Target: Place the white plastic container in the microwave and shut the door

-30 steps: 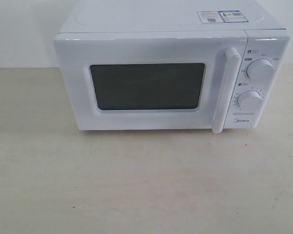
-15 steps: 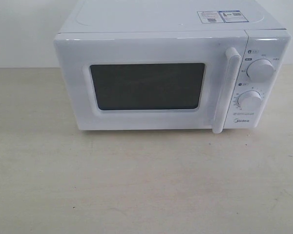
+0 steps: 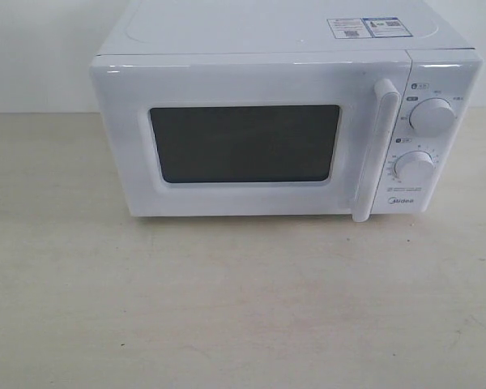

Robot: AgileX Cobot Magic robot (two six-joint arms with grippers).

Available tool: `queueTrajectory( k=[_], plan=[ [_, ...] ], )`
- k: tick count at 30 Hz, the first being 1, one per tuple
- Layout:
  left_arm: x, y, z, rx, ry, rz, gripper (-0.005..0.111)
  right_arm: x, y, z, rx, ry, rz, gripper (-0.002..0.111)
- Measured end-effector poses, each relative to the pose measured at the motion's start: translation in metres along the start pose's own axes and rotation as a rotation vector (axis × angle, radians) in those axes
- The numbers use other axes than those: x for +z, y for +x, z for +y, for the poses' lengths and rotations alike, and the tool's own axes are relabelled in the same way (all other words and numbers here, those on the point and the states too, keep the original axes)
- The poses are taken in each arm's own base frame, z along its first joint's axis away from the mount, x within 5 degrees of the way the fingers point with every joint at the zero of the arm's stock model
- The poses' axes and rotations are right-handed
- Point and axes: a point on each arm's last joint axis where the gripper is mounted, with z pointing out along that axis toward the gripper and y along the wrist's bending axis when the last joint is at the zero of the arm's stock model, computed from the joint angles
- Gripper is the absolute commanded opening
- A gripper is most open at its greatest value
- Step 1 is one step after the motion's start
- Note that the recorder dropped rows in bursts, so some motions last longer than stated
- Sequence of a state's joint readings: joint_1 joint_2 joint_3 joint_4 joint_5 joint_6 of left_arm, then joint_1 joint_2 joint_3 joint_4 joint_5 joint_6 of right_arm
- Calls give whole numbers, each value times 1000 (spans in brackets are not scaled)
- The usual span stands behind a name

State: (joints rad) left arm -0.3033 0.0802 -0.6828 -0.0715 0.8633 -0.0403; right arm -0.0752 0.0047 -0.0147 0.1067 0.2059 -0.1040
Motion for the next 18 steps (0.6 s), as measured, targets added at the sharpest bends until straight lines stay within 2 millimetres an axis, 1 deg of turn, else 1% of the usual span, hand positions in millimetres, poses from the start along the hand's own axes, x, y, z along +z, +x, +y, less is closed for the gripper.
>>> queueTrajectory(
  k=[8,16,18],
  plan=[
    [0,0,0,0,0,0,4,1,6,3,10,-62,37,0],
    [0,0,0,0,0,0,4,1,11,2,-37,-53,82,0],
    [0,0,0,0,0,0,4,1,12,2,-25,-52,96,0]
  ],
)
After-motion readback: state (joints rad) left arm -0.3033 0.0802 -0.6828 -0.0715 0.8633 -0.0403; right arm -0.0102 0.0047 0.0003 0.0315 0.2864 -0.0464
